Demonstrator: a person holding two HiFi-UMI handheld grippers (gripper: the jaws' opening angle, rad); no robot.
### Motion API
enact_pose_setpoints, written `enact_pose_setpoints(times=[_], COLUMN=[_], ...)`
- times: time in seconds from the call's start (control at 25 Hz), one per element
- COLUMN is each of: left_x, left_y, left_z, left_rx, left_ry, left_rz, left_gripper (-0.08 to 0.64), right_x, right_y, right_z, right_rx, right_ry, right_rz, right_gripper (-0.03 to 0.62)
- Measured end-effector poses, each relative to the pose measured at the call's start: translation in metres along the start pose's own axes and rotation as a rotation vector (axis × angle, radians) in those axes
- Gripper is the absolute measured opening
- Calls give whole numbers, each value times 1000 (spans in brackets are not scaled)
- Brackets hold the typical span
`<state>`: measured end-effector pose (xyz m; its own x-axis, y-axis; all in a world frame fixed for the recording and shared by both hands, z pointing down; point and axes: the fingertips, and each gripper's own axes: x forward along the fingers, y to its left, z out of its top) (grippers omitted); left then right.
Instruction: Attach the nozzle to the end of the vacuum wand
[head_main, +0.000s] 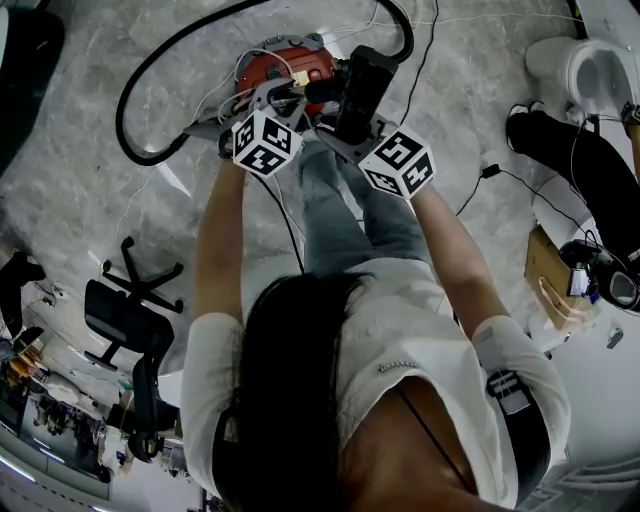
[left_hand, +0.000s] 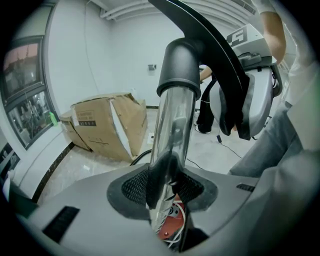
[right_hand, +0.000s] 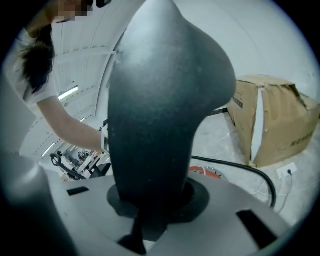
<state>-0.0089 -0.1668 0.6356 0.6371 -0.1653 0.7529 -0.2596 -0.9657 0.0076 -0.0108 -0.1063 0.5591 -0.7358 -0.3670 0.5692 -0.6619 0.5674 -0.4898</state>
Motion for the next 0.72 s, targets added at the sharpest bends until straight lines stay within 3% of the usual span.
enact_pose_setpoints(times=[0.44,0.72], left_x=[2,11], left_y=[4,9], left_z=[-4,-1], left_rx=[-40,-61], left_ry=[0,-5], left_rz=[1,-13], left_gripper=[137,137], right_x=[11,17], right_y=[6,0], right_z=[5,12], right_rx=[191,304], right_ry=[-33,-106], right_rz=[-56,-83], right_gripper=[77,77])
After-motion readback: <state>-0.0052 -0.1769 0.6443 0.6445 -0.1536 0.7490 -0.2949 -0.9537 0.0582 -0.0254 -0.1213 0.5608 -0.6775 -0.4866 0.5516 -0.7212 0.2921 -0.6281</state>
